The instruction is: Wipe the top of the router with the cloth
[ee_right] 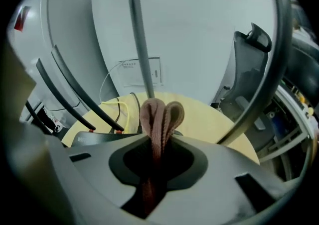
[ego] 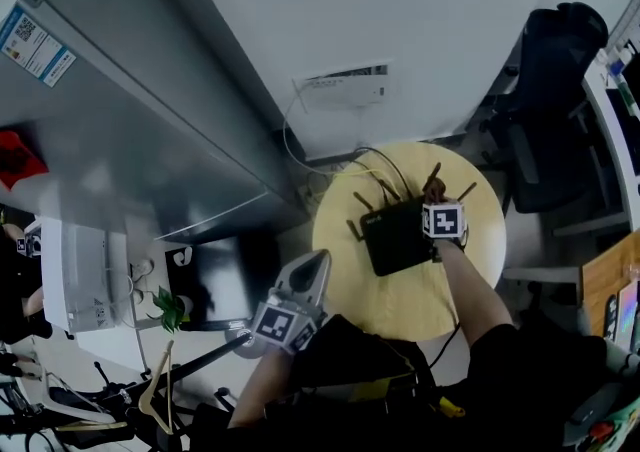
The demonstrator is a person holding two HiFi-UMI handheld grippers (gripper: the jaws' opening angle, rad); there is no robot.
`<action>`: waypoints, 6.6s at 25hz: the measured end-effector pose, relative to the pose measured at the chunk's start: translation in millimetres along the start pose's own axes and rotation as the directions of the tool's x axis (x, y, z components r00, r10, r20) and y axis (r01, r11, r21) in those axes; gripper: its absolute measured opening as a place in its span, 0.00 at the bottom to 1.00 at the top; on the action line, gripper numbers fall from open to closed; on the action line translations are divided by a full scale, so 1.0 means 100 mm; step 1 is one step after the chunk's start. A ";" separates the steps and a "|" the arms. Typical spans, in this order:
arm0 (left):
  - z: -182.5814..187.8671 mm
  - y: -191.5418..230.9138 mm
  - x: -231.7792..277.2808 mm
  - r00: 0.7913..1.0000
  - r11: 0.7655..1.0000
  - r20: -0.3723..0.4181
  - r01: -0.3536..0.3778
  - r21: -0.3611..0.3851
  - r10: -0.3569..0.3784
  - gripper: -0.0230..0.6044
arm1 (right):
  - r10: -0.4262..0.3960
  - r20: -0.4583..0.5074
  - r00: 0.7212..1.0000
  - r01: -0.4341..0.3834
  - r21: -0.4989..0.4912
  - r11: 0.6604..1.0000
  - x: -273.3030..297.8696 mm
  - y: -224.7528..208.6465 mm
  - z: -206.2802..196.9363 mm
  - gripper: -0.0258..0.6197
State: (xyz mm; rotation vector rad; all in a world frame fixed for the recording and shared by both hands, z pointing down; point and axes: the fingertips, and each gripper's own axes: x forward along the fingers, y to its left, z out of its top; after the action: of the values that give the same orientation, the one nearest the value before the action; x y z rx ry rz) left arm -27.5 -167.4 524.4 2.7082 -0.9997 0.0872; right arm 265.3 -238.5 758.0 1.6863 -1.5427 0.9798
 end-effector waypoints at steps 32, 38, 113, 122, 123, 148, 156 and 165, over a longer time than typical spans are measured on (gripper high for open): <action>0.02 -0.44 0.23 0.994 0.993 0.034 0.108 -0.044 -0.107 0.04 | 0.102 0.541 0.835 -0.050 -0.110 0.993 -1.60 0.14 0.91 0.14; 0.06 -0.49 0.24 0.994 0.993 0.034 0.106 -0.043 -0.104 0.04 | 0.185 0.516 0.836 -0.010 -0.322 0.947 -1.58 0.42 0.76 0.14; -0.17 -0.77 0.55 0.946 0.947 -0.070 0.311 -0.083 -0.317 0.04 | -0.031 0.229 0.973 0.026 0.027 0.999 -1.14 -0.29 -0.58 0.14; -0.21 -0.72 0.57 0.948 0.950 -0.069 0.305 -0.070 -0.309 0.04 | 0.066 0.180 0.981 -0.154 0.537 0.830 -0.82 -0.59 -0.49 0.14; -0.22 -0.70 0.56 0.949 0.951 -0.071 0.302 -0.066 -0.307 0.04 | 0.075 0.171 0.982 -0.164 0.593 0.788 -0.77 -0.59 -0.49 0.14; -0.29 -0.69 0.46 0.966 0.968 -0.083 0.242 -0.067 -0.247 0.04 | 0.122 0.236 0.964 -0.251 0.658 0.710 -0.61 -0.39 -0.27 0.14; -0.26 -0.86 0.52 0.956 0.957 -0.062 0.281 -0.069 -0.285 0.04 | 0.119 0.323 0.939 -0.296 0.579 0.760 -0.93 -0.39 -0.02 0.14; -0.22 -1.00 0.60 0.945 0.946 -0.067 0.317 -0.072 -0.322 0.04 | 0.100 0.410 0.907 -0.291 0.434 0.853 -1.32 -0.33 0.28 0.14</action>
State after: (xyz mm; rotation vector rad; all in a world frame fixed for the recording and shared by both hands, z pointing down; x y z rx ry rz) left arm 83.5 -126.6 532.4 2.7474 -0.5219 0.0987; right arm 297.0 -190.7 631.7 2.1984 -1.8573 1.2967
